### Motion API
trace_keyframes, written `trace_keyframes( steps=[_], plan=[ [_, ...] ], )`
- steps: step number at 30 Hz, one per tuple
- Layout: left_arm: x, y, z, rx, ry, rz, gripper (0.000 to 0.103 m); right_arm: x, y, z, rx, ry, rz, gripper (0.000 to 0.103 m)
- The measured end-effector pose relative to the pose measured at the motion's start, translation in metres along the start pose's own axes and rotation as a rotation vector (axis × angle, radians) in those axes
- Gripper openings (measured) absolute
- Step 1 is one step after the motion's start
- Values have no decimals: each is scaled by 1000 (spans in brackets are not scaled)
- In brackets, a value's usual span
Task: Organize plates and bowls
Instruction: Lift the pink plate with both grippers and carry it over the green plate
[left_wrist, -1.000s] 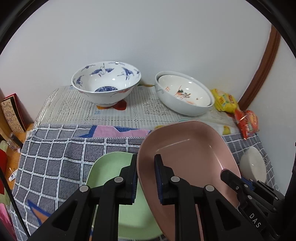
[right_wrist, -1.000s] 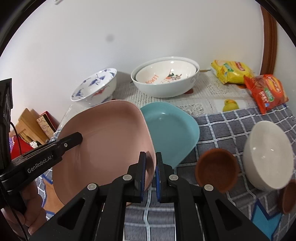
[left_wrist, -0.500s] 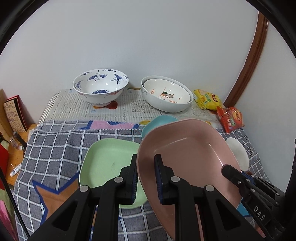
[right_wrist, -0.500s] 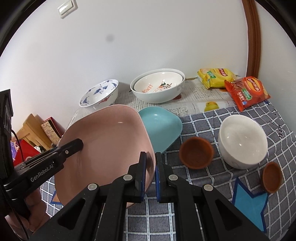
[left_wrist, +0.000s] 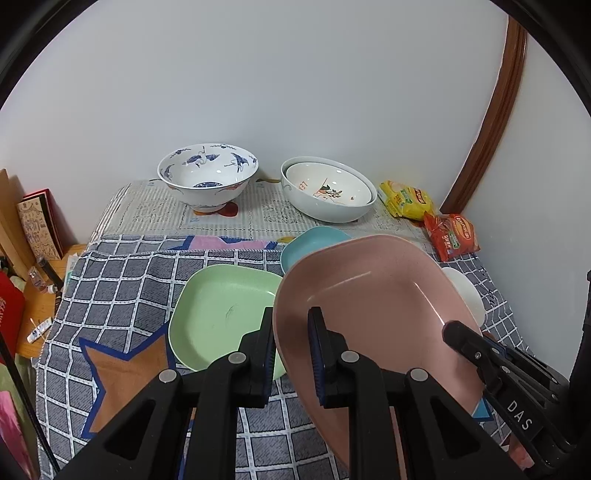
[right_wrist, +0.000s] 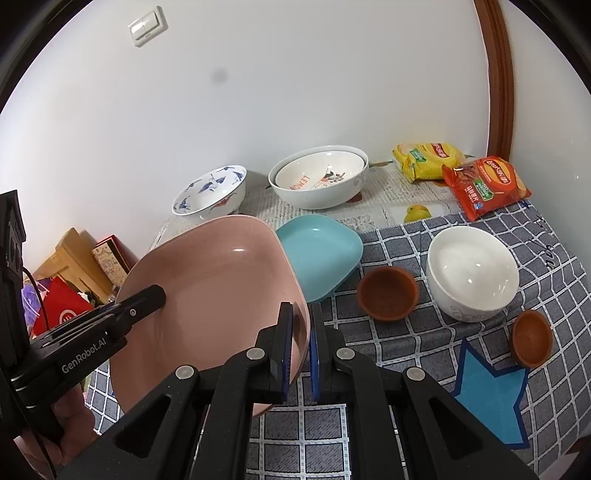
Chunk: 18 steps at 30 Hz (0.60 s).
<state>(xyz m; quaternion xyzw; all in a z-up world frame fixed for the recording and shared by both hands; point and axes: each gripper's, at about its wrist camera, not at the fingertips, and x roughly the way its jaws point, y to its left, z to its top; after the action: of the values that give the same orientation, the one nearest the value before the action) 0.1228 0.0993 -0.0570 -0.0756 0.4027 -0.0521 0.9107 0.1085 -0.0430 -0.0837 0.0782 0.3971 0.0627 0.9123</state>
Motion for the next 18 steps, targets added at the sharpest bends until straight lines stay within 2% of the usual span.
trace_keyframes(
  steps=[18],
  plan=[
    [-9,-5,-7,1,-3,1,16,-13,-1,-4,7,-23,6,8]
  ],
)
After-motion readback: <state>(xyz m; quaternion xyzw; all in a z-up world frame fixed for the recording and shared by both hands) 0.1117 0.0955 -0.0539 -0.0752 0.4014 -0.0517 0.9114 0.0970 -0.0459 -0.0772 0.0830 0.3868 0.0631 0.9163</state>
